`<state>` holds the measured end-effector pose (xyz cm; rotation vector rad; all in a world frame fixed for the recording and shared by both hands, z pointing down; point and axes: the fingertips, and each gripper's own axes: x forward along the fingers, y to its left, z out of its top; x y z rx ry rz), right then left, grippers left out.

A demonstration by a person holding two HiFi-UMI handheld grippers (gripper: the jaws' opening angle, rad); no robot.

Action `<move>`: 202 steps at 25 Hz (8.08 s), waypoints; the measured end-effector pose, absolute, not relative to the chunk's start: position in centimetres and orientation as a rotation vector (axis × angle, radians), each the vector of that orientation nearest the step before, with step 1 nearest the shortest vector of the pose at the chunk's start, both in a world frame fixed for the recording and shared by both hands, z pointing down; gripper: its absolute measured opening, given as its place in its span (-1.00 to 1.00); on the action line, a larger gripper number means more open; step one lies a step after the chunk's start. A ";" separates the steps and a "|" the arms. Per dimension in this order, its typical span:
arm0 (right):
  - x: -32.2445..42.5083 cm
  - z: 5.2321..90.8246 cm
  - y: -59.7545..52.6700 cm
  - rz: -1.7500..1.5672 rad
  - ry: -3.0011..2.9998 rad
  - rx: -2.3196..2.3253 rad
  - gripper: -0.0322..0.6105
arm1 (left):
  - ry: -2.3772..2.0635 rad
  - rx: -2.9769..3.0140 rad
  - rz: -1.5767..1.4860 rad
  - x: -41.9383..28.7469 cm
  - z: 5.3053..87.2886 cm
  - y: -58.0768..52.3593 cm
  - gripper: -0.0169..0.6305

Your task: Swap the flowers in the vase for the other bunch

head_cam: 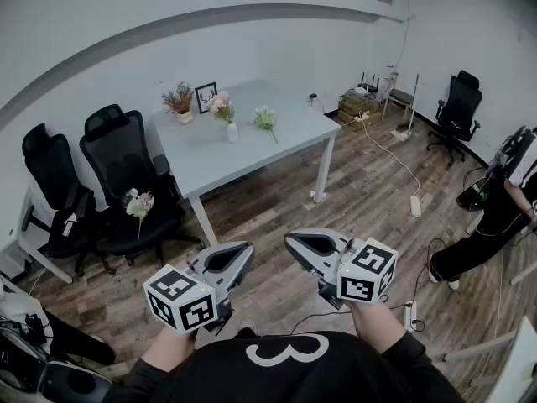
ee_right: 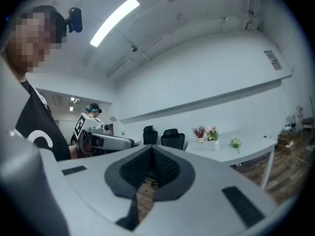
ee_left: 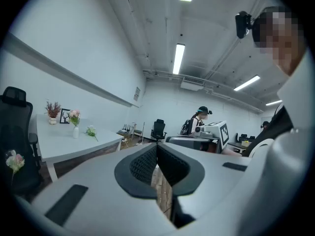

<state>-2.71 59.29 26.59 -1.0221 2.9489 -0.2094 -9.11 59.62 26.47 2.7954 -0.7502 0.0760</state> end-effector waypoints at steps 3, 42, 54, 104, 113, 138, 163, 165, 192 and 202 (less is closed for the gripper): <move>-2.3 26.4 59.0 -0.205 2.944 -1.027 -0.88 | -0.748 2.800 0.083 -8.7 26.2 59.3 -0.91; 2.5 31.7 19.5 -0.513 2.836 -1.063 -0.87 | -0.700 2.625 0.122 -4.3 32.8 18.4 -0.91; -0.2 29.7 9.0 -0.404 2.824 -0.950 -0.87 | -0.780 2.573 -0.032 -8.5 31.7 8.2 -0.91; -13.7 40.2 -24.0 -0.055 3.361 -0.493 0.36 | -1.641 1.895 -0.237 -19.6 37.4 -10.0 -0.91; -14.0 40.6 -23.7 -0.053 3.360 -0.512 0.12 | -1.765 1.912 -0.301 -20.9 34.5 -8.4 -0.91; -13.8 38.9 -22.6 0.132 3.357 -0.620 -0.73 | -1.661 1.911 -0.289 -22.1 35.4 -4.0 -0.91; -2.5 24.5 -14.3 0.440 3.024 -0.996 -0.73 | -1.364 2.155 -0.324 -17.0 34.1 -2.0 -0.91; 0.4 25.5 -14.0 0.401 3.010 -1.089 -0.74 | -1.305 2.186 -0.302 -15.1 34.3 -2.8 -0.91; 22.3 37.1 -21.5 -0.208 2.977 -1.662 -0.73 | -1.033 2.235 -0.062 0.0 38.1 -11.8 -0.91; 24.6 42.9 -27.9 -0.534 3.000 -1.605 -0.73 | -1.072 2.163 0.003 1.7 40.8 -16.3 -0.91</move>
